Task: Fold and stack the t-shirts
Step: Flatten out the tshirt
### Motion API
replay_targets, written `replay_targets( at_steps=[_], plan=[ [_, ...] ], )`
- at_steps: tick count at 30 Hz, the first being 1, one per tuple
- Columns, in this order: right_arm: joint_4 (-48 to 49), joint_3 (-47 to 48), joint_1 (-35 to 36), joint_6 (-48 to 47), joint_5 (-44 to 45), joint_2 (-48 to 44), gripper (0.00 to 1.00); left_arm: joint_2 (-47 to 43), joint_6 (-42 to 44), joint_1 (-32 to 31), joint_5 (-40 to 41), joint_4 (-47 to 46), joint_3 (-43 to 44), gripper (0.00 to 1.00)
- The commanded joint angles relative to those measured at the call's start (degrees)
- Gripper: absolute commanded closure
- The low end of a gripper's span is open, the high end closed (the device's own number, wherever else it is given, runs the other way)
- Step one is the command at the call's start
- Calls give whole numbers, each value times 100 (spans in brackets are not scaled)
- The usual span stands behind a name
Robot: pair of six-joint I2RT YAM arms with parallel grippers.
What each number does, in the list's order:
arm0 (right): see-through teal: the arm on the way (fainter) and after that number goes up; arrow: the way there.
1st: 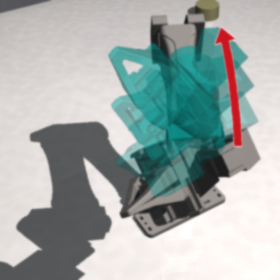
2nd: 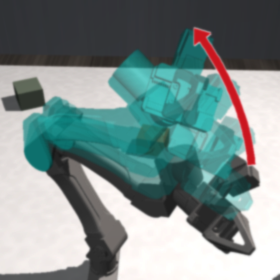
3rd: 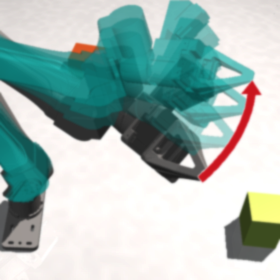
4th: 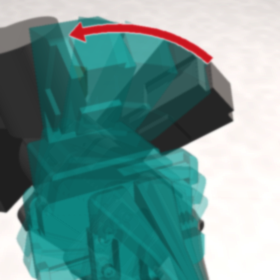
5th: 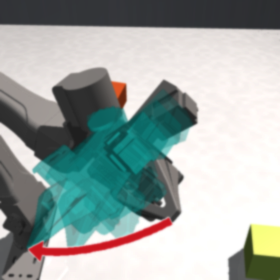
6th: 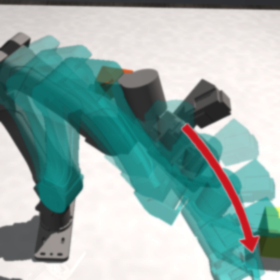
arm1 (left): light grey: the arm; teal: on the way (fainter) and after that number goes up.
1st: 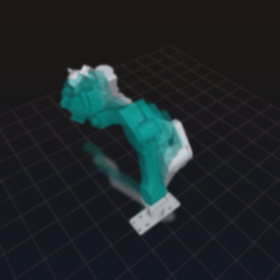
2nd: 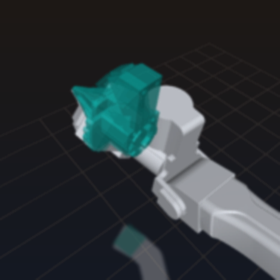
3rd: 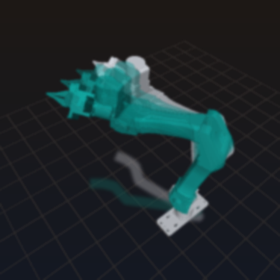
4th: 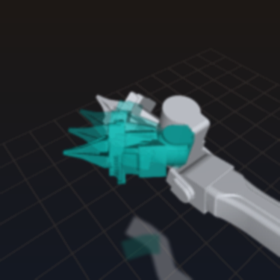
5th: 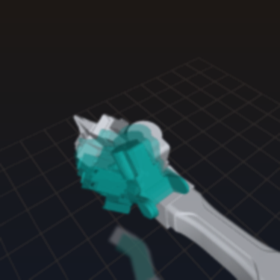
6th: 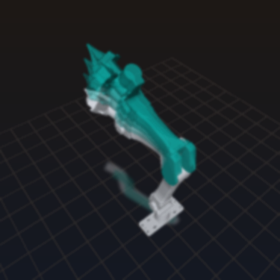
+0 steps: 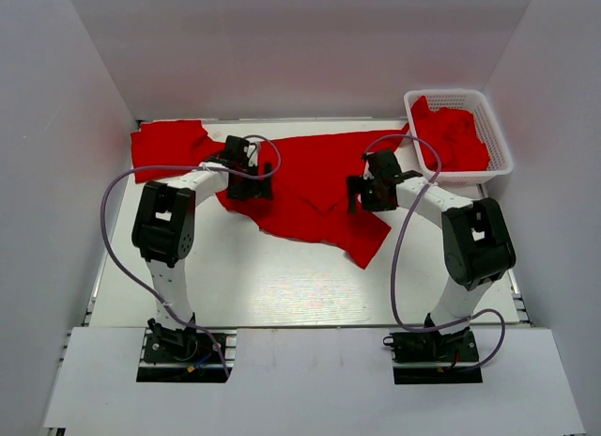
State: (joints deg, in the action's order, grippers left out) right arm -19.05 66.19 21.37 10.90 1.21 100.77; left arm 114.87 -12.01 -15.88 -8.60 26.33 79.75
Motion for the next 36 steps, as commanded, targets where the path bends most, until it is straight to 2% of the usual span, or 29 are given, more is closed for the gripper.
replay_targets(
  at_steps=[1,7,11,14,19,24,27,29,32,33,36],
  plan=[
    [384,-247,96,185,-271,-93,10,-483,-249,-38,-195,-479,-248,0],
    [446,-668,184,431,-236,-22,10,-325,-372,-311,-195,-278,-660,0],
    [472,-1151,157,650,-148,-276,10,-667,-609,-635,-607,-391,-1364,0],
    [262,-1538,140,887,403,-592,10,-983,-741,-1004,-994,-453,-1848,0],
    [-327,-2101,105,1554,1161,-1190,10,-1212,-382,-1750,-1169,432,-1603,0],
    [-1100,-2418,70,2136,1837,-1919,10,-1563,-328,-2068,-1381,970,-1672,0],
    [-1302,-2278,34,2119,1944,-2270,10,-2029,-530,-2068,-1057,1260,-1594,0],
    [-1460,-1937,26,1996,2093,-2369,10,-2327,-758,-1955,-408,1601,-1419,0],
    [-1768,-1427,34,1776,2304,-2518,10,-2452,-1119,-1805,1110,2094,-953,0],
    [-1786,-1347,34,1636,2304,-2519,10,-2513,-1206,-1744,1898,2366,-752,0],
    [-1813,-1126,52,1469,2095,-2562,10,-2435,-1260,-1305,2624,2273,-426,0]
  ],
)
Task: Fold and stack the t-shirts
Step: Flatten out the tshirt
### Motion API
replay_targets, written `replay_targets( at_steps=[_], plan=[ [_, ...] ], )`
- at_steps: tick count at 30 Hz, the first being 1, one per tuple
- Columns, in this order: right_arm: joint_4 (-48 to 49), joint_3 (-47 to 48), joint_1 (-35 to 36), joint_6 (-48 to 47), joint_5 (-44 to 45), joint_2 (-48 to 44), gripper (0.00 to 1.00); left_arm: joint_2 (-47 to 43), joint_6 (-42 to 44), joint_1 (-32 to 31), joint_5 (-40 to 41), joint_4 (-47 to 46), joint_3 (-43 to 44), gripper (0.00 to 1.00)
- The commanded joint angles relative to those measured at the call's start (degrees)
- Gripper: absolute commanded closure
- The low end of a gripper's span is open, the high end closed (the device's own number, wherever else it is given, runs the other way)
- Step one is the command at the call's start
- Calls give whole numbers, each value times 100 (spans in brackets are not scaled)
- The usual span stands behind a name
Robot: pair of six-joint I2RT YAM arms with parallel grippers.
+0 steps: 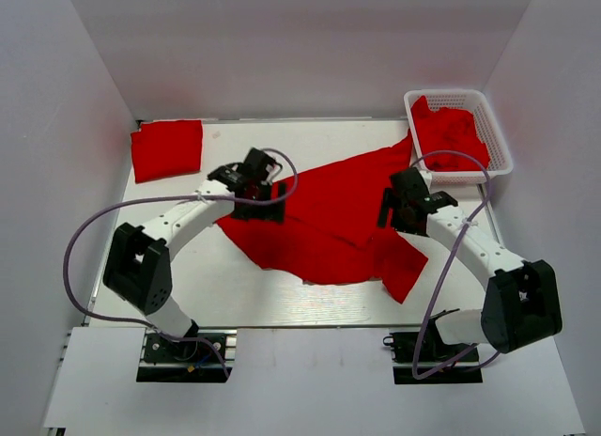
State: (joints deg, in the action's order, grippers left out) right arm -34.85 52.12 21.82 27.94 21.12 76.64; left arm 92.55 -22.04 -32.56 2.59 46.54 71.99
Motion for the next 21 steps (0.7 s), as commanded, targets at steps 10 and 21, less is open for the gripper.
replay_targets(
  at_steps=[10,21],
  plan=[
    [303,422,67,-623,-873,-141,10,1467,7,2218,1762,197,1626,4],
    [189,422,103,-676,-1128,114,10,1458,753,2772,1465,-1454,799,20]
  ],
)
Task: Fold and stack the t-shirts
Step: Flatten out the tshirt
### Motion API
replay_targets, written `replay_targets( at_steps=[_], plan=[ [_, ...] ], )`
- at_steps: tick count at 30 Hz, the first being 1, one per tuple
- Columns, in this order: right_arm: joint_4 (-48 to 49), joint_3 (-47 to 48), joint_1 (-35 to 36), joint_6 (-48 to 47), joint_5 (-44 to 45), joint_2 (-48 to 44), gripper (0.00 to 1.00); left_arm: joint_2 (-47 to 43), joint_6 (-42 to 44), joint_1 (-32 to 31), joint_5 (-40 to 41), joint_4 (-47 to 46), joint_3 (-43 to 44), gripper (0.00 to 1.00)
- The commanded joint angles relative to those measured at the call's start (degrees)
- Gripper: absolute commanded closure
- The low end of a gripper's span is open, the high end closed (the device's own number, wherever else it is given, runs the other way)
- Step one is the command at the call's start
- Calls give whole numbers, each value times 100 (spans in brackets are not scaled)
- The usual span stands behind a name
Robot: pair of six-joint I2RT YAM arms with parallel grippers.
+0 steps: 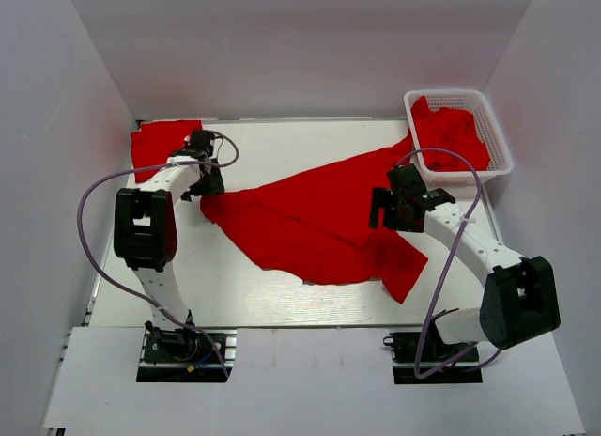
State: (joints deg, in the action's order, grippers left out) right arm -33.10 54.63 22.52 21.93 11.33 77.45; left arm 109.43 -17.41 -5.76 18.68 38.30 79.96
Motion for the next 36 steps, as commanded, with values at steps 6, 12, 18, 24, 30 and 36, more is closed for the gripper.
replay_targets(
  at_steps=[6,12,18,24,30,36],
  plan=[
    [-12,162,33,-40,-175,42,10,61,581,93,-453,-1211,-51,22],
    [-65,188,24,-31,-96,60,10,299,695,93,-321,-1009,134,26],
    [-135,250,24,21,-105,113,10,413,617,93,-461,-1097,45,53],
    [-135,258,33,-22,-263,130,10,299,510,145,-304,-1097,46,100],
    [31,311,129,-110,-850,253,14,-193,450,145,-374,-1159,-296,100],
    [295,250,314,-128,-1274,656,20,-553,396,145,-374,-1211,-578,100]
  ],
)
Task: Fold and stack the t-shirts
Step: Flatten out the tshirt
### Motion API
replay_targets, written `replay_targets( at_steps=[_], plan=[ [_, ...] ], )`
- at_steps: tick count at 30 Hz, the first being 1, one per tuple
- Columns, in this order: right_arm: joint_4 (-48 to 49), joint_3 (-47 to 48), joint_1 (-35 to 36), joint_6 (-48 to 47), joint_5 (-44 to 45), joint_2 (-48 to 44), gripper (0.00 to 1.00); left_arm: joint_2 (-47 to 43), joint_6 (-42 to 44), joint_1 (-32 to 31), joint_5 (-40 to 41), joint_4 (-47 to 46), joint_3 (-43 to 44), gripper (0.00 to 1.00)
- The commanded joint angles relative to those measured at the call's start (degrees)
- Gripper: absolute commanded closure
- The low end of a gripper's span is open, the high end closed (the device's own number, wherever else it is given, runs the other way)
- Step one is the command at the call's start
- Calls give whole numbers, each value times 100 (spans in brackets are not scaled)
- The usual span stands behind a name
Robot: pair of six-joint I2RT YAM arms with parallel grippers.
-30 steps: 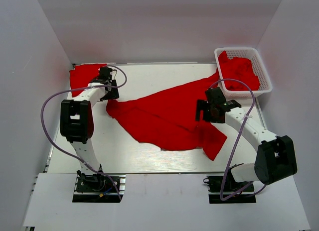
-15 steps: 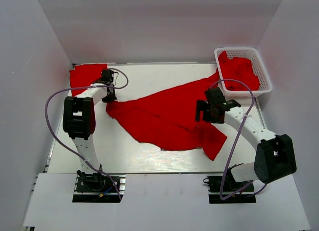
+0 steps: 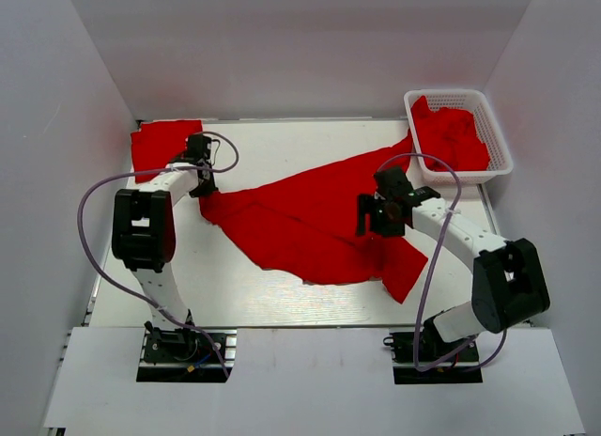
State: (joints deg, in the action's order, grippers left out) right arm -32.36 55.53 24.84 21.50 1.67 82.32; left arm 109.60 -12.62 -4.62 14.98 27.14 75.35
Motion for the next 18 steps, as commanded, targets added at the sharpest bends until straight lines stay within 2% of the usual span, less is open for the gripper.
replay_targets(
  at_steps=[1,6,8,18],
  plan=[
    [256,160,108,-102,-282,196,22,-571,-82,32,-4,-94,-117,100],
    [282,64,126,12,-255,328,26,-755,-135,32,-4,-42,-179,100],
    [414,-85,126,56,-360,389,36,-817,-135,32,49,-42,-179,100],
    [625,-367,179,153,-422,627,37,-1098,-135,32,49,-94,-284,100]
  ],
)
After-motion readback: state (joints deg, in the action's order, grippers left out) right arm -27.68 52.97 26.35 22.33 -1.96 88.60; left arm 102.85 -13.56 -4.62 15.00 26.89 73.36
